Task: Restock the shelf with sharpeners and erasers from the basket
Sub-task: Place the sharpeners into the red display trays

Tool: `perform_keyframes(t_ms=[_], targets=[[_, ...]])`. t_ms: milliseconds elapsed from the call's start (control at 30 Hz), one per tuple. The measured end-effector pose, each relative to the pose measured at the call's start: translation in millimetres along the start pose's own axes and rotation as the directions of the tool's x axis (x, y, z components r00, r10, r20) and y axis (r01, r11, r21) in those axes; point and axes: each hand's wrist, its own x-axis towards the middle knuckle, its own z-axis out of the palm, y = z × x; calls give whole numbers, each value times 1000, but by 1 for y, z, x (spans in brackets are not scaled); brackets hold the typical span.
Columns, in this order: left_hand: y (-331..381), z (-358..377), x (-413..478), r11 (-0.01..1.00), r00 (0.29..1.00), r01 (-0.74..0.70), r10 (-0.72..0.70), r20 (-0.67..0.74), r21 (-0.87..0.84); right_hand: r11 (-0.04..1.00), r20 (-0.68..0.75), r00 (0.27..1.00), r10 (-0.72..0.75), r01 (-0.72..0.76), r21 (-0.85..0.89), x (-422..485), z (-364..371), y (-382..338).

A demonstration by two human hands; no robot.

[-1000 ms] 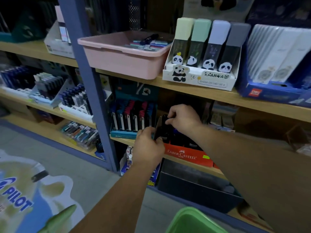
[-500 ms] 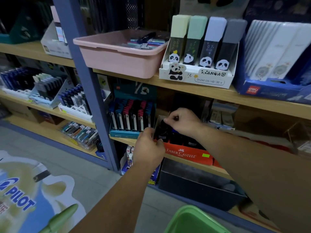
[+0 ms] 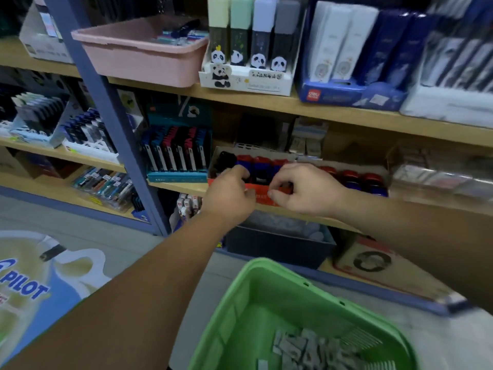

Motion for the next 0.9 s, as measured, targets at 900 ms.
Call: perform_keyframes(t_ms=[900], targets=[[40,260,-187,963,480,260,-192,856,70,856,662,642,388,-517,0,-238,84,168]])
